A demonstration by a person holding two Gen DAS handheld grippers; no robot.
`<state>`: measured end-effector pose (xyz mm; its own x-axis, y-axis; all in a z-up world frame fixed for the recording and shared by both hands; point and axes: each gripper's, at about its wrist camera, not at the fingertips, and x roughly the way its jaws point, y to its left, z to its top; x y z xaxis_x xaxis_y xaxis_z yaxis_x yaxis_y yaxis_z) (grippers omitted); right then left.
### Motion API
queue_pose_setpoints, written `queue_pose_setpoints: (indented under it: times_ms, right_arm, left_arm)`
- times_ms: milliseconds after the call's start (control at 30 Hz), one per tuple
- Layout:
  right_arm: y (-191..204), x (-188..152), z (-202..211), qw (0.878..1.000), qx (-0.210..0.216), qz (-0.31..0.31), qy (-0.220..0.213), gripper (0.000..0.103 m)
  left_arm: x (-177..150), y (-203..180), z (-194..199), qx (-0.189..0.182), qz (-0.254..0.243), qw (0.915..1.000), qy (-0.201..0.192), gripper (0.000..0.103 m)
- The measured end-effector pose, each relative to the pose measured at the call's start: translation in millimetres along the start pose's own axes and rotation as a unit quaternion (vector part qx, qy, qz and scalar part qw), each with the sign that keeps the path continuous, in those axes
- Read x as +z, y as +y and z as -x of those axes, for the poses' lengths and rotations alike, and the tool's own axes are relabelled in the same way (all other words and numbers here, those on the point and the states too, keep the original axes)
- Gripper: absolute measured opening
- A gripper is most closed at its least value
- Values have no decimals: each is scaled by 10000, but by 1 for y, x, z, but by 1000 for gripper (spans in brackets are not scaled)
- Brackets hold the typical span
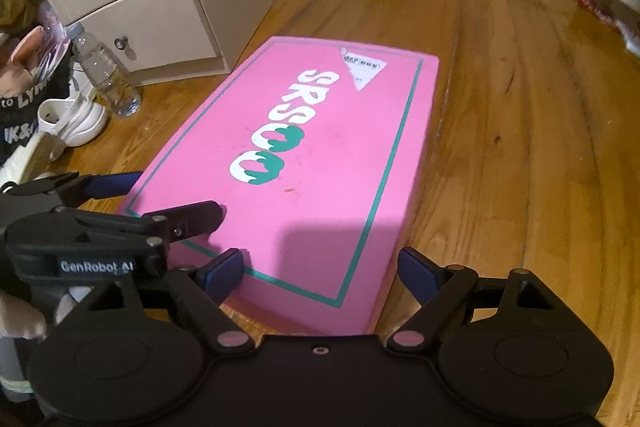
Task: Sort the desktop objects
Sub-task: 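Open both grippers to release the lid on the box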
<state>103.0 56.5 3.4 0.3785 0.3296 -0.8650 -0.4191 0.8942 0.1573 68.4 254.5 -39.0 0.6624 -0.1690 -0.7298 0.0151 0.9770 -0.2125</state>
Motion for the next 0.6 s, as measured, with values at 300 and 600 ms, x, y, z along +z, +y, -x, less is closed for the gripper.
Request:
queue_pose_setpoints:
  times_ms: [300,600]
  right_arm:
    - [-12,-8,-15,9987,163,-377,286,84]
    - [-20,3,-9,9976,-418,-530,177,82]
  left_arm:
    - [-4,0,-10,73,-7,9997,251,103]
    - [-5,0,-13,118,11,9998,179,103]
